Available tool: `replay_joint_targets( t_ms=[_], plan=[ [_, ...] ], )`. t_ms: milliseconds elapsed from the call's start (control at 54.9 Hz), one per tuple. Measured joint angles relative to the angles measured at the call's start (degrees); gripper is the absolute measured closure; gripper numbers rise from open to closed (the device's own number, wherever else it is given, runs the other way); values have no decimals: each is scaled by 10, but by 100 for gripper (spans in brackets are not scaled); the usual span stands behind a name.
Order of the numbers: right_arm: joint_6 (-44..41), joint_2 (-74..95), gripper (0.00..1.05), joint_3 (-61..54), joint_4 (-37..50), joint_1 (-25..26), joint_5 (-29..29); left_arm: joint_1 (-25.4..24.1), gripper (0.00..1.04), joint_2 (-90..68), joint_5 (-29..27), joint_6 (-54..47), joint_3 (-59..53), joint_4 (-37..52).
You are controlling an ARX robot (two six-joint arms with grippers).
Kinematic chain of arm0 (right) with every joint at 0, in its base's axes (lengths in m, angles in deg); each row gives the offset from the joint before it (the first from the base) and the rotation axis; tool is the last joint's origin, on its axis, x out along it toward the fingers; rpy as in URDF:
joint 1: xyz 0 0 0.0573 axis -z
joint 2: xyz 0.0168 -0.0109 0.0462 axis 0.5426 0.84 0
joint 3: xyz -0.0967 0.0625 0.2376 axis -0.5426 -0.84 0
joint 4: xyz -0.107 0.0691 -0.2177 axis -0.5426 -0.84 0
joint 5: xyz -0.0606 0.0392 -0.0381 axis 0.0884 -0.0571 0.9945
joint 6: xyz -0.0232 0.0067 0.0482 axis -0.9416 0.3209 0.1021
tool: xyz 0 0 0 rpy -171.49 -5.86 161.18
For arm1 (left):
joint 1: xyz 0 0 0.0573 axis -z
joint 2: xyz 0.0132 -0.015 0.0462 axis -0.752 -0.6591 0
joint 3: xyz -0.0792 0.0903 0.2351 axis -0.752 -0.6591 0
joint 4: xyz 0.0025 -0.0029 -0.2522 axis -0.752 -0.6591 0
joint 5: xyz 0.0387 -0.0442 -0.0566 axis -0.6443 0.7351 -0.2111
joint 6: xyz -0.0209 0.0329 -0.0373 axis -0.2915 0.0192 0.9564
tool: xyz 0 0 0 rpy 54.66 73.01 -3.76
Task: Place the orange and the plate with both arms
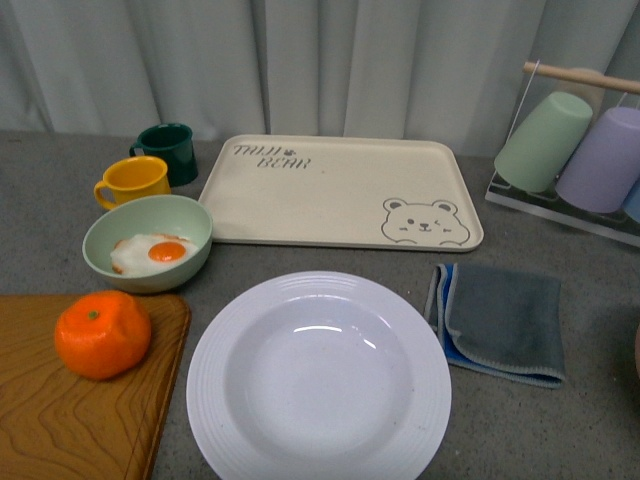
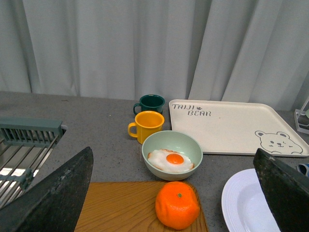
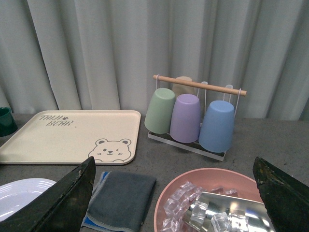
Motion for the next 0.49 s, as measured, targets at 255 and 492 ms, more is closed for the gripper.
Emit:
replay_joint_targets(
  t_ms=[255,492],
  plan=[
    [0,0,9,0,0,0,0,59,7,-150,-113,39,31,-55],
    [0,0,9,0,0,0,0,90,7,-421,-136,63,64,198]
  ],
)
